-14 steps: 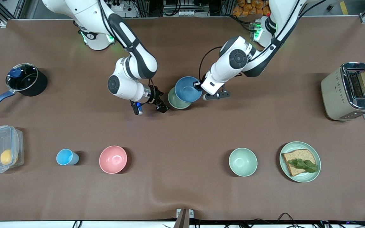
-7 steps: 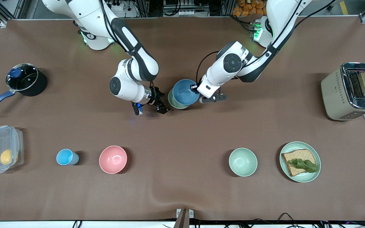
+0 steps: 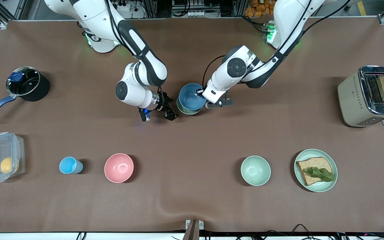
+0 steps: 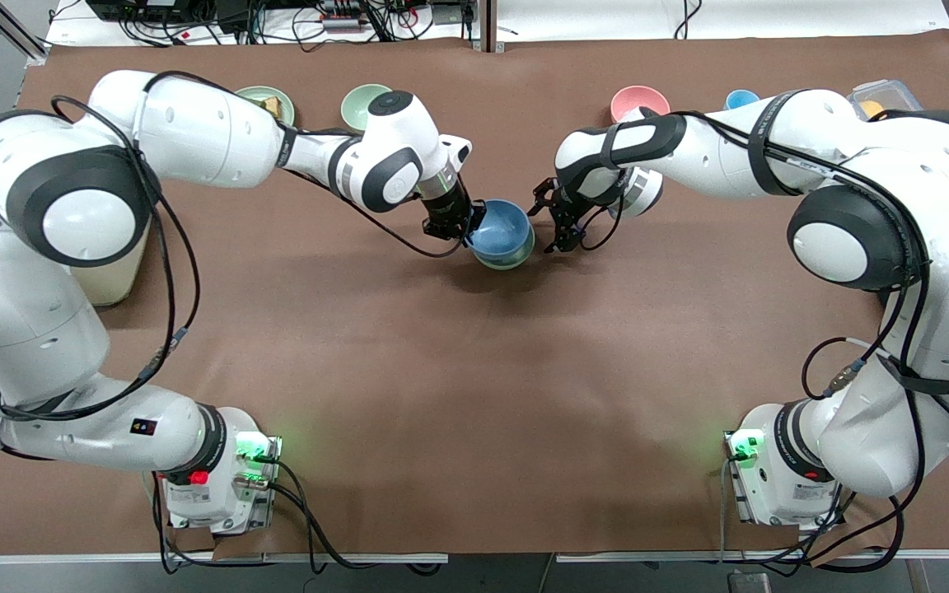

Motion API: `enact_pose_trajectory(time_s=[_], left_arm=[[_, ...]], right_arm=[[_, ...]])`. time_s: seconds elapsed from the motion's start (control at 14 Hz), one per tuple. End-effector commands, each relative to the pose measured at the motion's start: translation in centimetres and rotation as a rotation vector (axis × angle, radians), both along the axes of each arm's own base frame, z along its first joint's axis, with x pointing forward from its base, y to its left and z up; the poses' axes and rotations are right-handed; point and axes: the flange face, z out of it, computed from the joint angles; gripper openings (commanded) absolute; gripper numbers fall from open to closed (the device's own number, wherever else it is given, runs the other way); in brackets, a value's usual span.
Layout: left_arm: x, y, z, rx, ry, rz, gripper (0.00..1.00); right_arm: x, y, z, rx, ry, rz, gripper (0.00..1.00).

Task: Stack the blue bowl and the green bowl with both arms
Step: 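Lower the blue bowl into the green bowl with the left gripper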

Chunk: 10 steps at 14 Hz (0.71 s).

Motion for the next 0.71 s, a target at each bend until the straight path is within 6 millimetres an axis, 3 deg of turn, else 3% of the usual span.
enact_pose_trajectory(time_s=[0.0, 0.5, 0.57, 0.64], left_arm=[[0.31, -1.09, -0.66, 0.01, -0.011, 0.014, 0.0], [-0.07, -1.83, -1.03, 0.008, -0.004, 0.006, 0.0], [0.09, -1.73, -1.08, 0.008, -0.002, 0.011, 0.14], [0.29, -1.54, -1.11, 0.008, -0.004, 0.012, 0.69]], right_arm=[[0.12, 0.45, -0.13, 0.016, -0.011, -0.008, 1.0], [0.12, 0.45, -0.13, 0.016, -0.012, -0.007, 1.0], [0.07, 0.52, -0.13, 0.016, -0.012, -0.005, 1.0], [0.07, 0.52, -0.13, 0.016, -0.012, -0.005, 1.0]])
